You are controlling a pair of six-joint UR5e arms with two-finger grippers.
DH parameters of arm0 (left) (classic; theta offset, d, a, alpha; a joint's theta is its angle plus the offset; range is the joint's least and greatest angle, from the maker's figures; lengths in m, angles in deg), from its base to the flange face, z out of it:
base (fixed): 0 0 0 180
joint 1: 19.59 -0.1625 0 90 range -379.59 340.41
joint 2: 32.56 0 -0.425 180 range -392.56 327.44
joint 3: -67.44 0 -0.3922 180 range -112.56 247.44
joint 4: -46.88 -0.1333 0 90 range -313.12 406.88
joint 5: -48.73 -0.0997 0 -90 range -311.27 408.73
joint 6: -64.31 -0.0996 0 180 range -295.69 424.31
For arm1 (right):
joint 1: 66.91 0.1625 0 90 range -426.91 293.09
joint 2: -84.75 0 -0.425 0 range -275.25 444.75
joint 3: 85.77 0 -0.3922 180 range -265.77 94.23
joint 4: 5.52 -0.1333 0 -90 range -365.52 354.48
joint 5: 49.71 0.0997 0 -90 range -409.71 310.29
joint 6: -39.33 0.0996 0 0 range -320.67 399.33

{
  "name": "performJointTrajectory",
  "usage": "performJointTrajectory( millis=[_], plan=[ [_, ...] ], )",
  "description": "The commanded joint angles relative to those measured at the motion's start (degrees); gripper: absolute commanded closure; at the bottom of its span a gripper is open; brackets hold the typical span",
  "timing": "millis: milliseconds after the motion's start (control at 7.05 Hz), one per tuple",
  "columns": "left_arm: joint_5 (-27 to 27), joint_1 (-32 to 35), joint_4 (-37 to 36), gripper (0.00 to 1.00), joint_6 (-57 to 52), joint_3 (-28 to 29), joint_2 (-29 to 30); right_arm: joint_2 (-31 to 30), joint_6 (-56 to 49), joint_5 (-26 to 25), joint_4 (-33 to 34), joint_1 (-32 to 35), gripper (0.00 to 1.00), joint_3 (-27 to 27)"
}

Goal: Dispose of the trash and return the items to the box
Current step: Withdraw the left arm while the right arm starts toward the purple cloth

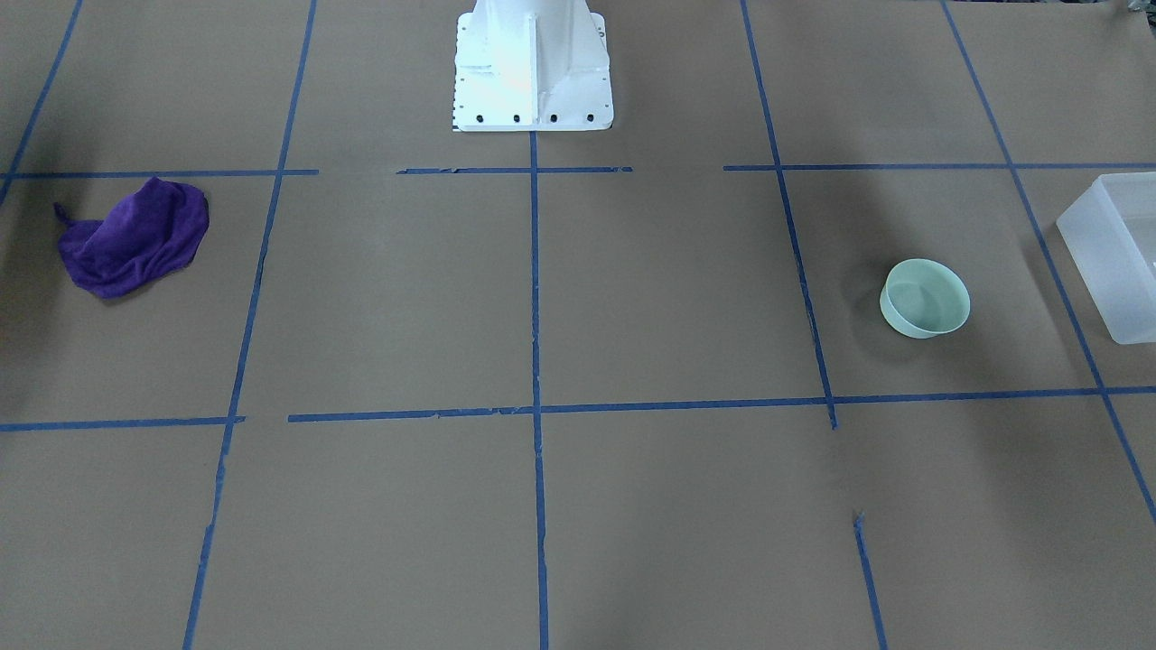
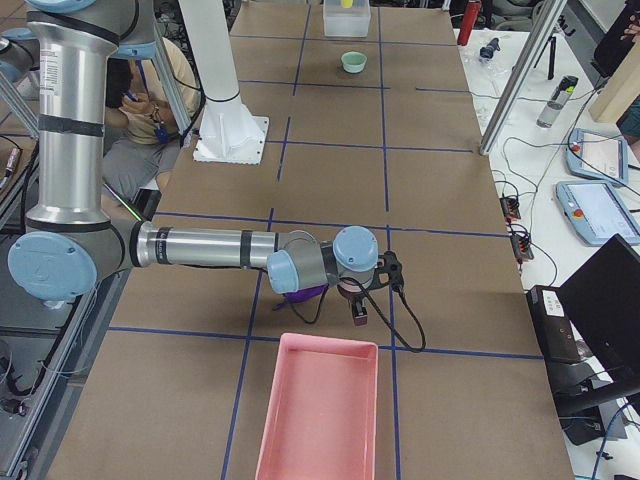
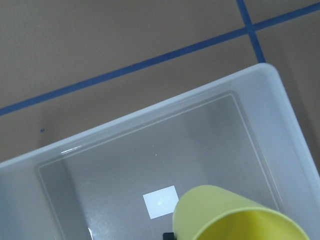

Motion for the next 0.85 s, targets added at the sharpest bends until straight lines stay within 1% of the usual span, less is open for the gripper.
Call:
performJointTrajectory(
  millis=[0,142,284,426,568,710],
  plan=[
    [10.31,-2.16,0.27,1.00,0.04,4.00,-0.35,-0.10,-0.06,0.22,-0.04,-0.24,0.00,-0.15],
    [11.67,-5.05,2.63,1.00,0.64,4.88,-0.35,-0.10,0.03,0.31,-0.04,-0.76,0.00,-0.15],
    [11.60,-6.91,6.65,1.00,1.00,7.33,-0.26,-0.10,0.11,0.22,-0.04,-1.63,0.00,0.02],
    [11.51,-10.15,10.17,1.00,4.31,8.39,-0.26,-0.01,0.20,0.31,-0.04,-1.99,0.00,0.20],
    [11.25,-11.66,12.04,0.86,6.69,8.58,-0.26,0.16,0.20,0.40,-0.04,-2.95,0.00,0.46],
    [11.07,-11.76,12.14,0.58,6.63,8.32,-0.35,0.34,0.29,0.48,-0.04,-3.92,0.00,1.24]
  ],
)
